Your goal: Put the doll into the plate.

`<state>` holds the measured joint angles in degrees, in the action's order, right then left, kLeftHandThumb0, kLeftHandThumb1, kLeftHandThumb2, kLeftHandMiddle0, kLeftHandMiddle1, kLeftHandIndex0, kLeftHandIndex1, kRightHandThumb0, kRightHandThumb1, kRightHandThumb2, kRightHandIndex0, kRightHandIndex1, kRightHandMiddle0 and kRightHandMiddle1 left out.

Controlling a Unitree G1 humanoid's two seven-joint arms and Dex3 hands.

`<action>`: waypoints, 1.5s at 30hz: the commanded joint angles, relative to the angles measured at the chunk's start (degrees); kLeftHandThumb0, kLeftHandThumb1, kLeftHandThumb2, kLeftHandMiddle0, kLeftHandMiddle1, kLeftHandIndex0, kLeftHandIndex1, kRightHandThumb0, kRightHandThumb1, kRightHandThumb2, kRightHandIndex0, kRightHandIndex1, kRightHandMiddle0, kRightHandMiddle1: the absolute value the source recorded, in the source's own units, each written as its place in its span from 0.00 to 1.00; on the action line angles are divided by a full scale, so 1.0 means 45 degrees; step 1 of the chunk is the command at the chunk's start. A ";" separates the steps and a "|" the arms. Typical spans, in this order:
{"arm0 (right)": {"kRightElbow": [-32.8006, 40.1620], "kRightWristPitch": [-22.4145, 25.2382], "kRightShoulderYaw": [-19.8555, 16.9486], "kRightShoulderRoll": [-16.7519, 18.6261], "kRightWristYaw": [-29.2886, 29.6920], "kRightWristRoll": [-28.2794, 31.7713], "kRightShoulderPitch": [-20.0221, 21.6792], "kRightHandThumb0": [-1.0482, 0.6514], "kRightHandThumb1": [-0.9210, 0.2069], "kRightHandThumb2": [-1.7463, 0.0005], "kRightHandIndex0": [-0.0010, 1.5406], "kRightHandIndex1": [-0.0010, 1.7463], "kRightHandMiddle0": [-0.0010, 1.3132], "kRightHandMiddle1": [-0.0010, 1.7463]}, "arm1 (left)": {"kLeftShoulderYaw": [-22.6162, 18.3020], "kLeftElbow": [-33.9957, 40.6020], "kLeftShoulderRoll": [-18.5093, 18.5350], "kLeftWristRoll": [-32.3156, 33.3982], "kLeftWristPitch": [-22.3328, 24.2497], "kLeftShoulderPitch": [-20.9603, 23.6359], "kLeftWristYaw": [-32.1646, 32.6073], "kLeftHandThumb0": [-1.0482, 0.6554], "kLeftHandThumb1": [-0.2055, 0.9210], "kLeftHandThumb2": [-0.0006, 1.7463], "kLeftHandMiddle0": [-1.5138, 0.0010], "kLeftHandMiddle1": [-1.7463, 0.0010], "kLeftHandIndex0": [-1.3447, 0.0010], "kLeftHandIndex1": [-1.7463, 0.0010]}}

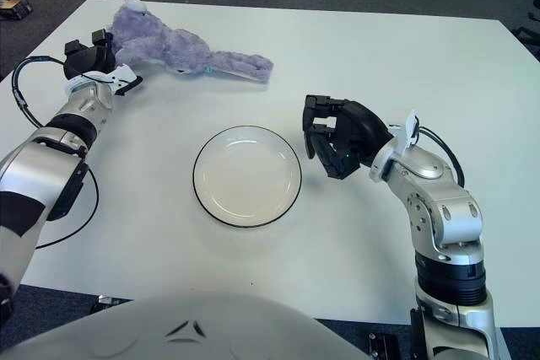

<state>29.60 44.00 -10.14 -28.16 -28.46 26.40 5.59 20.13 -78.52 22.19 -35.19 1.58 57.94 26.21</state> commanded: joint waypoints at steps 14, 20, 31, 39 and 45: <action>-0.0119 -0.0619 -0.0032 -0.0015 -0.0068 0.0058 -0.0278 0.61 0.76 0.12 0.49 1.00 0.55 0.88 | -0.0244 -0.0034 -0.0055 0.0289 0.0200 0.0179 -0.0782 0.36 0.65 0.57 0.18 0.00 0.65 0.04; -0.0236 -0.0787 -0.0022 -0.0030 -0.0167 0.0127 -0.0313 0.61 0.76 0.11 0.50 1.00 0.54 0.88 | -0.0306 -0.0033 -0.0052 0.0314 0.0178 0.0130 -0.0890 0.37 0.64 0.58 0.14 0.00 0.65 0.03; -0.0362 -0.0703 -0.0103 -0.0051 -0.0240 0.0239 -0.0336 0.61 0.76 0.12 0.49 1.00 0.56 0.87 | 0.0153 -0.0090 -0.0085 -0.0152 0.0464 -0.0038 -0.0679 0.36 0.60 0.64 0.14 0.00 0.63 0.00; -0.0291 -0.0796 -0.0124 0.0014 -0.0172 0.0221 -0.0394 0.61 0.77 0.12 0.50 1.00 0.56 0.87 | 0.0420 -0.0115 -0.0093 -0.0417 0.0457 -0.0258 0.0200 0.32 0.41 0.79 0.19 0.00 0.51 0.00; -0.0253 -0.0824 -0.0100 -0.0072 -0.0169 0.0142 -0.0441 0.61 0.77 0.11 0.50 1.00 0.56 0.87 | 0.0633 -0.0075 -0.0060 -0.0605 0.0277 -0.0553 0.1085 0.30 0.31 0.87 0.17 0.00 0.44 0.00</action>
<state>28.18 40.98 -10.11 -28.08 -29.31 26.54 3.88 22.35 -78.69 22.09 -36.98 3.45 57.26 29.39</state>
